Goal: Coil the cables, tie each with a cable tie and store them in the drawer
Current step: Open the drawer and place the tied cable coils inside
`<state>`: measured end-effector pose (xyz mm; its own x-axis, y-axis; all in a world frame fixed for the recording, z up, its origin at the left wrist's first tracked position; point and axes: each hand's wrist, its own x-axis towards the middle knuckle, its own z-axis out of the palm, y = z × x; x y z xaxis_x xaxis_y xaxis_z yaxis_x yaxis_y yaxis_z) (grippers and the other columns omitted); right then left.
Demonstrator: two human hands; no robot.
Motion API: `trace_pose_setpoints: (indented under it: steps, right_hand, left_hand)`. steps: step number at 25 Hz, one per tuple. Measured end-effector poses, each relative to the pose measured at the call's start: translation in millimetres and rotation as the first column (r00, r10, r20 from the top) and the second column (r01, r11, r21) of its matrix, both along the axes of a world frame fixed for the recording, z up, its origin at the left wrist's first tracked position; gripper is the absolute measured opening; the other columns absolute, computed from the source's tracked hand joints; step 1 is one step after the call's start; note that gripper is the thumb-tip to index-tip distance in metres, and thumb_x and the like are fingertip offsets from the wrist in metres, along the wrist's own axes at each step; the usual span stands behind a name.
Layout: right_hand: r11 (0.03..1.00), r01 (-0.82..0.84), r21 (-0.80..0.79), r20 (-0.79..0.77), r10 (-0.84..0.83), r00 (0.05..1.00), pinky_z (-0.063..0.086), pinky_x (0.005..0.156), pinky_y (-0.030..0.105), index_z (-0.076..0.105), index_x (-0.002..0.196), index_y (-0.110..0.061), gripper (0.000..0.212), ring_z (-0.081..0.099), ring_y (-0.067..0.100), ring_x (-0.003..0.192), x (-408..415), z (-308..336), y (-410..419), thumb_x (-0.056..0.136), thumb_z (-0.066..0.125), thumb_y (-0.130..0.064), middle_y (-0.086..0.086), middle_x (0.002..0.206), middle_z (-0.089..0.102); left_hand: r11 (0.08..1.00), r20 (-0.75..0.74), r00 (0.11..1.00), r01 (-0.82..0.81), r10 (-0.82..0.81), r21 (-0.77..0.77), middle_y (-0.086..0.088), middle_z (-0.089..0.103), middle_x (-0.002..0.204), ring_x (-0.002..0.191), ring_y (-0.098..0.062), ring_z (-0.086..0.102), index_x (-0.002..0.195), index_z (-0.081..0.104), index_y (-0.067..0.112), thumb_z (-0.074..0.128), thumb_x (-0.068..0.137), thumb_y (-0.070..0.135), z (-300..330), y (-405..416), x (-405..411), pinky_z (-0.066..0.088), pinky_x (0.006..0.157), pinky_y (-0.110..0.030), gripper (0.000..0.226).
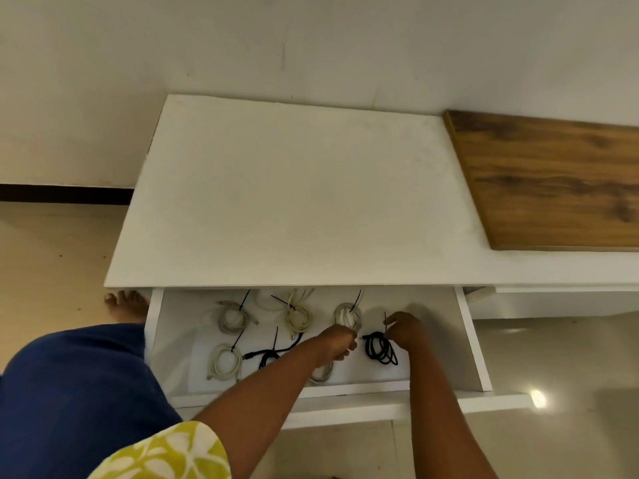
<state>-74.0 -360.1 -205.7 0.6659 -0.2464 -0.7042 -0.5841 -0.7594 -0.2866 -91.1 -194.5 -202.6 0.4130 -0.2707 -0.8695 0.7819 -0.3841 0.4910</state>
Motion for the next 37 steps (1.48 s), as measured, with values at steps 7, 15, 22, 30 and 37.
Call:
trace_pose_setpoints:
  steps: [7,15,22,30,37]
  right_hand:
    - [0.876,-0.157,0.456,-0.037,0.195,0.98,0.047,0.071,0.015,0.07,0.101,-0.017,0.026,0.062,0.01,0.093,-55,83,47,0.079,0.066,-0.004,-0.001,0.097,0.071]
    - [0.783,-0.565,0.262,0.007,0.584,0.812,0.046,0.079,0.019,0.067,0.109,-0.022,0.049,0.06,0.009,0.097,-96,107,95,0.063,0.084,-0.02,-0.012,0.105,0.066]
    - [0.856,-0.486,0.178,0.253,0.438,0.863,0.05,0.074,0.023,0.075,0.097,-0.021,0.037,0.063,0.01,0.087,-114,107,91,0.061,0.084,-0.015,-0.003,0.096,0.071]
    - [0.934,-0.356,-0.014,0.476,0.319,0.819,0.038,0.065,0.02,0.072,0.088,-0.024,0.029,0.058,0.008,0.087,-102,103,102,0.061,0.085,-0.026,-0.014,0.087,0.059]
    - [0.932,-0.215,-0.292,0.708,0.362,0.606,0.042,0.081,0.029,0.059,0.106,-0.018,0.065,0.05,0.018,0.103,-85,103,112,0.051,0.088,-0.034,-0.003,0.108,0.056]
  left_hand:
    - [0.849,0.217,0.823,0.487,-0.524,0.205,-0.018,0.065,0.105,0.081,-0.018,0.057,0.099,0.062,0.005,0.051,0.089,0.012,55,46,-15,0.042,0.064,-0.021,0.016]
    - [0.671,0.118,0.661,0.722,-0.741,0.169,-0.005,0.057,0.115,0.1,-0.018,0.055,0.124,0.057,0.009,0.067,0.084,0.024,106,91,-49,0.049,0.086,-0.029,0.044]
    - [0.384,0.293,0.262,0.756,-0.92,0.53,-0.012,0.062,0.12,0.109,-0.026,0.058,0.124,0.056,0.003,0.074,0.079,0.025,120,85,-60,0.047,0.083,-0.032,0.053]
    - [0.36,0.364,0.116,0.587,-0.924,0.725,-0.005,0.056,0.125,0.113,-0.023,0.052,0.128,0.052,0.013,0.074,0.079,0.025,126,89,-42,0.044,0.089,-0.033,0.056]
    - [0.364,0.389,-0.15,0.169,-0.909,0.916,-0.007,0.031,0.14,0.127,-0.026,0.029,0.136,0.035,0.012,0.071,0.076,0.021,123,97,-31,0.037,0.1,-0.037,0.07]
